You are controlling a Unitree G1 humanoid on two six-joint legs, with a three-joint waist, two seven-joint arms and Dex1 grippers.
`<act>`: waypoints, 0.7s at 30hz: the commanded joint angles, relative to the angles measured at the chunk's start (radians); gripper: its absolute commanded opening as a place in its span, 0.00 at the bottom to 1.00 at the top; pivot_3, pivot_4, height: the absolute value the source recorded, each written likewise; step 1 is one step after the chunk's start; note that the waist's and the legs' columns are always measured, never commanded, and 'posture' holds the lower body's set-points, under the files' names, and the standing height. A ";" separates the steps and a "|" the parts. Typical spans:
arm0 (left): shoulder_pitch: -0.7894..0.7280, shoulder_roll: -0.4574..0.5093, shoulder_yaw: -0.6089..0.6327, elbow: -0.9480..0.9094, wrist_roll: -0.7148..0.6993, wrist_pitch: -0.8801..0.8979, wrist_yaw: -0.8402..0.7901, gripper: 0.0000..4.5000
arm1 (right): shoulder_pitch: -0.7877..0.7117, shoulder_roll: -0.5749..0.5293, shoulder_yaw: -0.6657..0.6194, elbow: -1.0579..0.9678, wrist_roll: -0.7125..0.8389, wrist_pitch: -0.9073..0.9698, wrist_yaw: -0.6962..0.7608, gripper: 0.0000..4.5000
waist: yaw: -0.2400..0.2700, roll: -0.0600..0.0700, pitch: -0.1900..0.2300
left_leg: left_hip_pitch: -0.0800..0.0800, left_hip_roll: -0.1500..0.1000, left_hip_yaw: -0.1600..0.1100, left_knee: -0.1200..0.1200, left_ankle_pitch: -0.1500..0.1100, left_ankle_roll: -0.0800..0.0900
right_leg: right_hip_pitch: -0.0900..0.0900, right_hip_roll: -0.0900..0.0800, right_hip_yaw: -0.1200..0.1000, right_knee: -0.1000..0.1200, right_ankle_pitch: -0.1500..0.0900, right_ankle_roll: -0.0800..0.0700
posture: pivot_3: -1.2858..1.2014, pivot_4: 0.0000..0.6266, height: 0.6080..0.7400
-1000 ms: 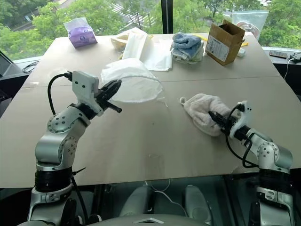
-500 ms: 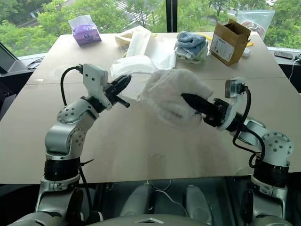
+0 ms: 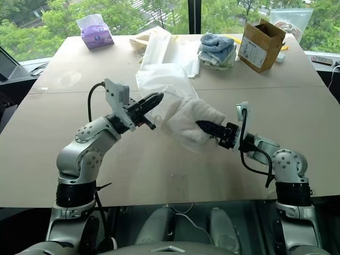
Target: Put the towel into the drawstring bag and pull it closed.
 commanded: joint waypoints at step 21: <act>0.010 -0.008 -0.027 -0.070 -0.058 0.035 -0.016 0.00 | -0.074 0.237 -0.210 0.117 0.180 -0.037 -0.254 0.00 | 0.003 0.000 0.000 | 0.000 0.000 -0.001 0.000 0.000 0.000 | 0.000 0.000 -0.001 0.000 0.000 0.000 | 0.52 0.24 1.00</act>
